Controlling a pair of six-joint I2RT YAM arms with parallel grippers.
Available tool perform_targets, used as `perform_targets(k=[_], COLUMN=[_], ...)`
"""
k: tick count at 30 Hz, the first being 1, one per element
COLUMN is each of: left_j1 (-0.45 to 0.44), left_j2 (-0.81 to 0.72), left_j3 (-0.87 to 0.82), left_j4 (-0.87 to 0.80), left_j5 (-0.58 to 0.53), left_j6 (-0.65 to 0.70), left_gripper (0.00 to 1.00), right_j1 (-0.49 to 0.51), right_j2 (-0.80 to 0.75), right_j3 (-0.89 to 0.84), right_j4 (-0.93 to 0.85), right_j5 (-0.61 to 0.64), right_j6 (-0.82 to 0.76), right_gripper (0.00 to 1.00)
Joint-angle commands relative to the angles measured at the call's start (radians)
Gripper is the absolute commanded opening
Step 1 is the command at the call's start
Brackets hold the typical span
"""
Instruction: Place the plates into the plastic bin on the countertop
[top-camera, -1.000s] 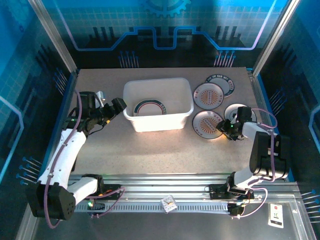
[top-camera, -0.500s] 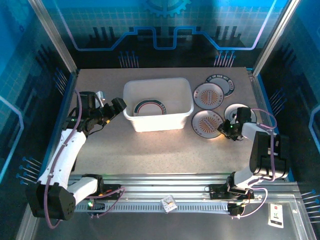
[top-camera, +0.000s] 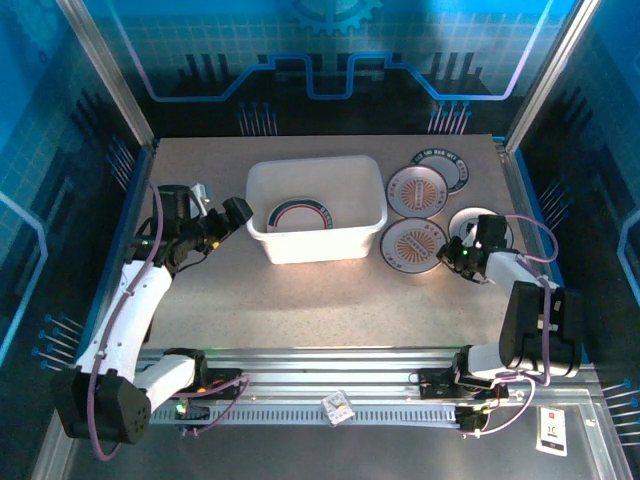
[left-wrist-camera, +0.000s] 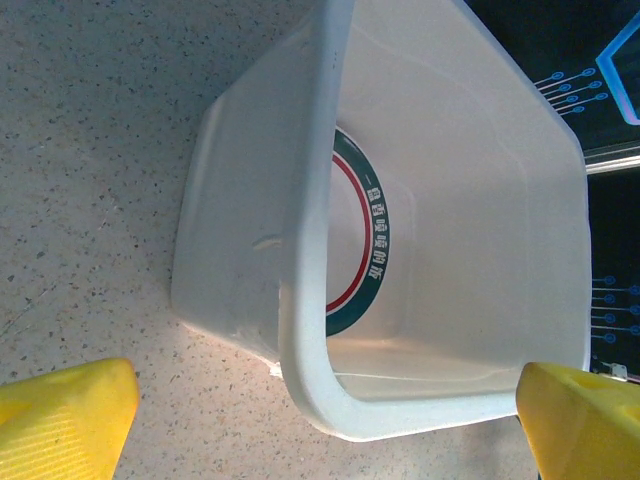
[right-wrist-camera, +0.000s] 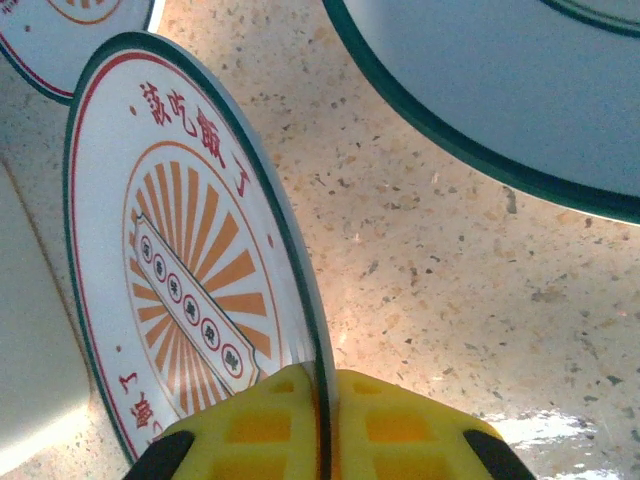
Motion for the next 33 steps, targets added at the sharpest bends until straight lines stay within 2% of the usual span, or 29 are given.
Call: perform_targets(k=[1, 14, 23, 27, 33], left_j1=[-0.006, -0.006, -0.006, -0.006, -0.006], left_j2=[-0.017, -0.032, -0.041, -0.040, -0.026], left_j3=[-0.005, -0.008, -0.017, -0.020, -0.017], left_j4=[-0.003, 0.001, -0.001, 0.005, 0.015], left_j5=[0.008, 0.017, 0.028, 0.033, 0.047], left_j6=[0.006, 0.009, 0.019, 0.022, 0.025], left_gripper=[0.98, 0.98, 0.98, 0.98, 0.98], right_j1=[0.011, 0.012, 0.015, 0.069, 0.117], right_j2=[-0.038, -0.230, -0.371, -0.411, -0.413], right_j3=[-0.020, 0.023, 0.190, 0.305, 0.430], right_j4=[-0.053, -0.159, -0.304, -0.388, -0.399], right_j5=[0.025, 0.014, 0.039, 0.137, 0.174], right_j6=[-0.010, 0.015, 0.006, -0.031, -0.018], right_gripper=[0.10, 0.06, 0.04, 0.03, 0.03])
